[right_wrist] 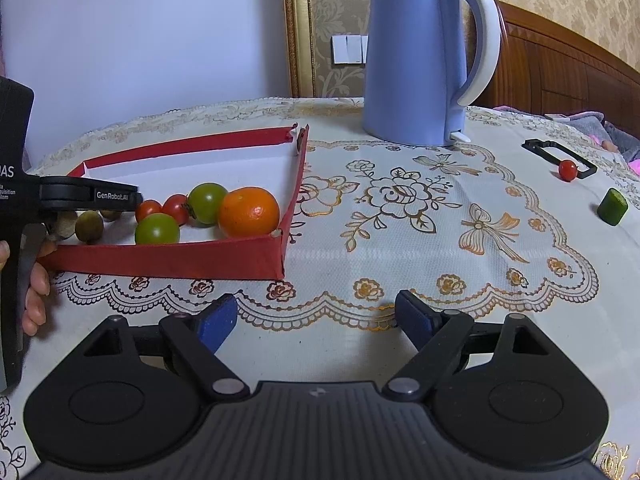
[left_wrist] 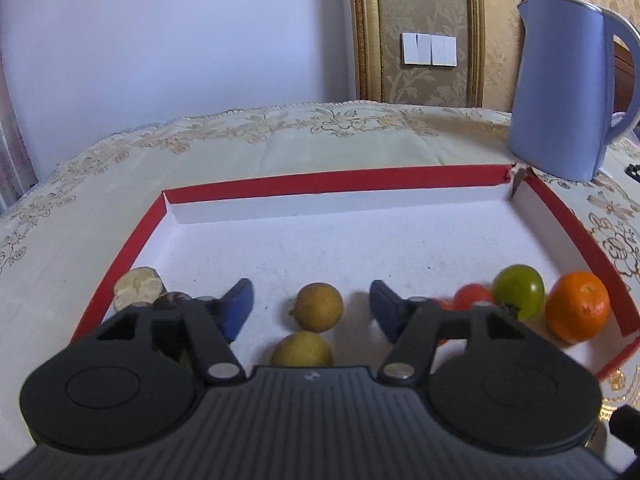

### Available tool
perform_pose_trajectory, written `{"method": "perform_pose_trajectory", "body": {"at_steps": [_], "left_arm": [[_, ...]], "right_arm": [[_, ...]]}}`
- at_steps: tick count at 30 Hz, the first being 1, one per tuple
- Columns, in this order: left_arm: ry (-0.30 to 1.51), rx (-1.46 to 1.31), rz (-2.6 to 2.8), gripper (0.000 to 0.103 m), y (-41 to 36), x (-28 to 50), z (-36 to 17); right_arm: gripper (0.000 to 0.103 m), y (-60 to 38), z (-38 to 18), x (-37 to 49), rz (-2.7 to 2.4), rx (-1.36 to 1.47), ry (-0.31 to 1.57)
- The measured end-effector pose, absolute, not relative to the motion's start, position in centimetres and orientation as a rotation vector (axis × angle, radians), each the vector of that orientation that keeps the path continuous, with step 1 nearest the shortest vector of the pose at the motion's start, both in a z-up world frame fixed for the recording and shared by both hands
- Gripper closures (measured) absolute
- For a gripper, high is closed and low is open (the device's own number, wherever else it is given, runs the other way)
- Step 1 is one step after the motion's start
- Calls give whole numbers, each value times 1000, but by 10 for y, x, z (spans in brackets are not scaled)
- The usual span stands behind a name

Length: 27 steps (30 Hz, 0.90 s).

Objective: Organize fruits

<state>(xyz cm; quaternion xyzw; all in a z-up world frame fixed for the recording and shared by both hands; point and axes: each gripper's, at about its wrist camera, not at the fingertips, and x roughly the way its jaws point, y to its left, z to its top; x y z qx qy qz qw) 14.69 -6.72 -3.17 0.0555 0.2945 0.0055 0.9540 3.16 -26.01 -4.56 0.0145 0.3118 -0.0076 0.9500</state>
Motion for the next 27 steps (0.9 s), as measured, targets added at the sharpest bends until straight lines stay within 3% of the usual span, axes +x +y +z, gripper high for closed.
{"method": "perform_pose_trajectory", "body": {"at_steps": [2, 5, 7, 9, 27], "left_arm": [[582, 138, 24, 27, -67, 141, -30], [565, 122, 32, 22, -60, 129, -23], [551, 100, 32, 16, -54, 122, -18], [541, 104, 42, 13, -50, 116, -15], [555, 60, 46, 10, -27, 94, -15]], "right_arm": [[17, -260, -46, 32, -15, 30, 634], [16, -260, -46, 32, -15, 31, 634], [0, -261, -46, 33, -30, 32, 640], [0, -264, -47, 34, -35, 52, 646], [0, -270, -47, 33, -60, 80, 637]]}}
